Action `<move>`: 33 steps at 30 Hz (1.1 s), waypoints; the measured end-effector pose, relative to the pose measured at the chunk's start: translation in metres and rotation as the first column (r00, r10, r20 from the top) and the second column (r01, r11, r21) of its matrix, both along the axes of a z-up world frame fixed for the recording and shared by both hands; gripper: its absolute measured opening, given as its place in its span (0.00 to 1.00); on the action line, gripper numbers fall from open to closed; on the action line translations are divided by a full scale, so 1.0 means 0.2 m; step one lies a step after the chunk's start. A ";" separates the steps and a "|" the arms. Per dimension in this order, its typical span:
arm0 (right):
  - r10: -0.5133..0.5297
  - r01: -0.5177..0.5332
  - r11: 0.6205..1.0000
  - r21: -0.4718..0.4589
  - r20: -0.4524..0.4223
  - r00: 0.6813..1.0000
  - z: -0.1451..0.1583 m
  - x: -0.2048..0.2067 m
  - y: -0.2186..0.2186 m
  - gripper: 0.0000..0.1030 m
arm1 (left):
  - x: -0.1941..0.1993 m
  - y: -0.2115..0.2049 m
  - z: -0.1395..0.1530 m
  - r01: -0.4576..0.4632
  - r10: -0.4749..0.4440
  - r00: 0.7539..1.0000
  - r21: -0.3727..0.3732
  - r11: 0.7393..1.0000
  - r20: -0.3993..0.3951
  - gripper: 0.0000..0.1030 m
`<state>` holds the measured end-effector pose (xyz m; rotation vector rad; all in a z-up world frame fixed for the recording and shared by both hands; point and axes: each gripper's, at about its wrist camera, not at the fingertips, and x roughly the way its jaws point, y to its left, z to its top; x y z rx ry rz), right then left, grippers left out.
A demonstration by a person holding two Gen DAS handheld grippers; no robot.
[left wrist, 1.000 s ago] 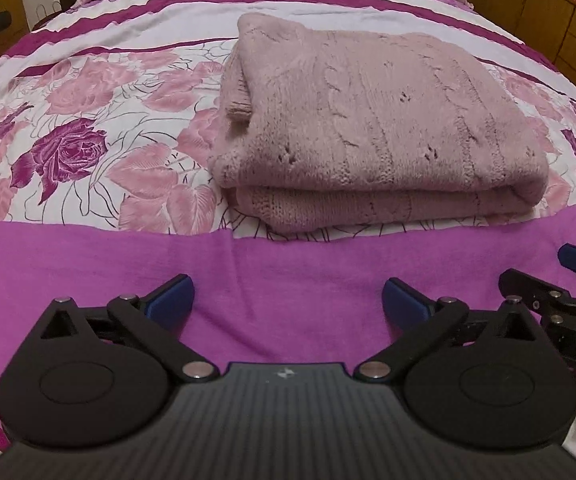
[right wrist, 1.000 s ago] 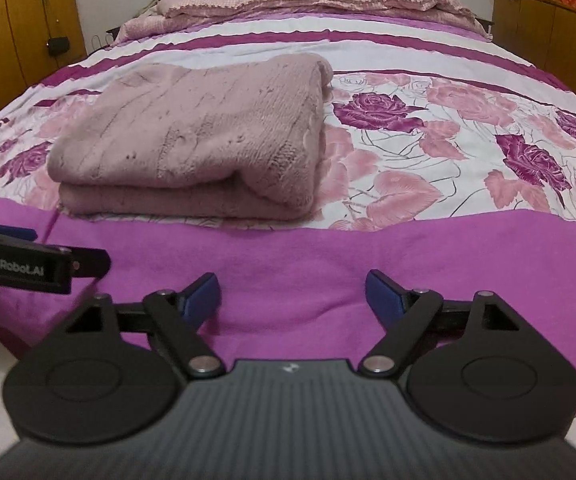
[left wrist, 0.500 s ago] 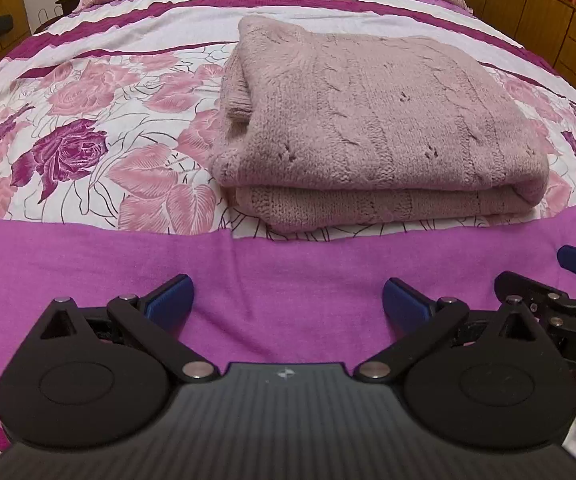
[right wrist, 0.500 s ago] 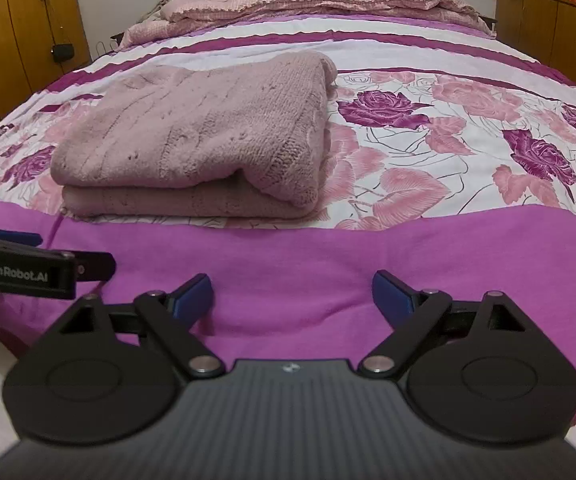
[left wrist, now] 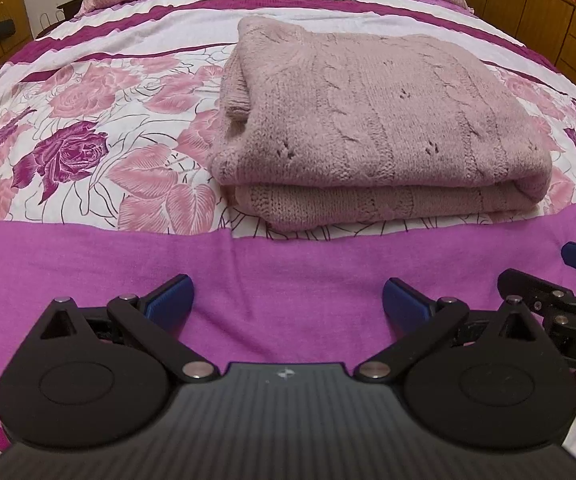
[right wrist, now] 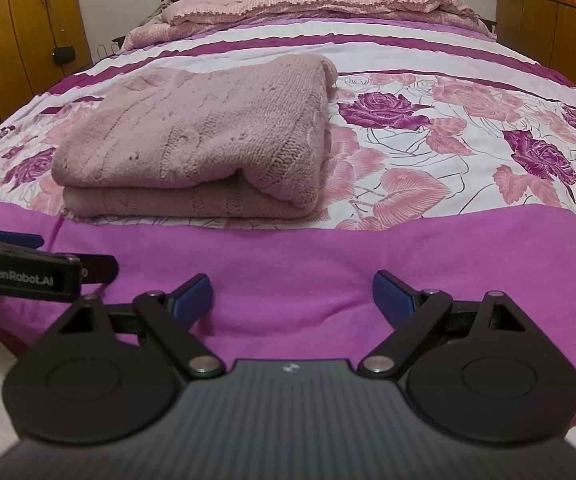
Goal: Fold small clothes
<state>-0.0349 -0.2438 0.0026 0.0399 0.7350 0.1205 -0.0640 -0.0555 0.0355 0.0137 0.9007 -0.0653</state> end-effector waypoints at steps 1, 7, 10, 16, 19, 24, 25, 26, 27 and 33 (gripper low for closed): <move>0.000 0.000 1.000 -0.001 0.000 1.000 0.00 0.00 0.00 0.87 | 0.00 0.00 0.00 0.000 0.000 1.000 0.001 1.000 0.000 1.00; 0.000 0.000 1.000 -0.001 0.000 1.000 0.00 0.00 0.00 0.87 | 0.00 0.00 -0.01 0.001 -0.001 1.000 0.004 1.000 0.001 1.00; 0.000 0.000 1.000 0.000 0.000 1.000 0.00 0.00 0.00 0.87 | 0.00 0.00 -0.01 0.003 -0.003 1.000 0.004 1.000 0.003 1.00; 0.000 0.000 1.000 -0.001 0.000 1.000 0.00 0.00 0.00 0.87 | 0.00 0.00 -0.01 0.004 -0.004 1.000 0.010 1.000 0.005 1.00; 0.000 0.000 1.000 -0.001 0.000 1.000 0.00 0.00 0.00 0.87 | 0.00 0.00 -0.01 0.004 -0.004 1.000 0.011 1.000 0.006 1.00; -0.001 0.001 1.000 -0.001 0.001 1.000 0.00 0.00 0.00 0.87 | 0.00 0.00 -0.01 0.004 -0.004 1.000 0.013 1.000 0.007 1.00; -0.001 0.001 1.000 -0.001 0.001 1.000 0.00 0.00 0.01 0.87 | 0.00 0.00 -0.01 0.004 -0.004 1.000 0.013 1.000 0.007 1.00; -0.001 0.001 1.000 -0.001 0.001 1.000 0.00 0.00 0.01 0.87 | 0.00 0.00 -0.01 0.004 -0.004 1.000 0.013 1.000 0.007 1.00; -0.001 0.001 1.000 -0.001 0.001 1.000 0.00 0.00 0.01 0.87 | 0.00 0.00 -0.01 0.004 -0.004 1.000 0.013 1.000 0.007 1.00; -0.001 0.001 1.000 -0.001 0.001 1.000 0.00 0.00 0.00 0.87 | 0.00 0.00 -0.01 0.004 -0.004 1.000 0.014 1.000 0.008 1.00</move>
